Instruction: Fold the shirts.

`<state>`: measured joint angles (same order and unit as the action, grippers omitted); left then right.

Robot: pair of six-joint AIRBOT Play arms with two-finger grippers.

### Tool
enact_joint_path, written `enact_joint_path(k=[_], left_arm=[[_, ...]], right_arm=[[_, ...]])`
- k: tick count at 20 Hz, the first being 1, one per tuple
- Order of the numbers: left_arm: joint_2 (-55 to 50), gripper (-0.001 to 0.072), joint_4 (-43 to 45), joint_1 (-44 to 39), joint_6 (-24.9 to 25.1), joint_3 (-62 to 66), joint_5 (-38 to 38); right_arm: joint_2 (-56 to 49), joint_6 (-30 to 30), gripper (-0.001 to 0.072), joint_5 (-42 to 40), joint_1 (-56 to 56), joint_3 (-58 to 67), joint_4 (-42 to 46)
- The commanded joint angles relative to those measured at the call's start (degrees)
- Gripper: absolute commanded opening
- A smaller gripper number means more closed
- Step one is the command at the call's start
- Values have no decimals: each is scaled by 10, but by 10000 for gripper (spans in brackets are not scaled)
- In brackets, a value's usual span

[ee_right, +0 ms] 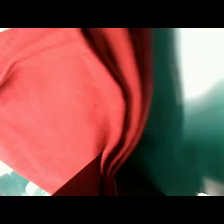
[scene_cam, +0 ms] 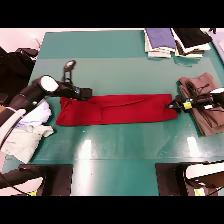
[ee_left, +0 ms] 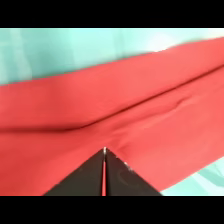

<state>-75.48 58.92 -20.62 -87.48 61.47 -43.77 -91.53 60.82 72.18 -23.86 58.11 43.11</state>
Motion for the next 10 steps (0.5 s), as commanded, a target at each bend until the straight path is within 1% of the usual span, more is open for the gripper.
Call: enact_joint_path(k=[1,3,5,8,10], left_arm=[[-64,23,-21,-60,-12,23,59],[-121,24,-24,-81,-10,68,54],[-177,23,-24,-99,-10,118,50],[-238,24,-24,-120,-7,178,23],[-256,24,-24,-129,-5,197,24]], right_arm=[[31,-19,19,15,28,27,-57],[78,-9,18,45,42,73,-61],[123,19,19,60,68,118,-61],[173,51,19,58,120,182,-61],[185,75,19,58,156,226,-61]])
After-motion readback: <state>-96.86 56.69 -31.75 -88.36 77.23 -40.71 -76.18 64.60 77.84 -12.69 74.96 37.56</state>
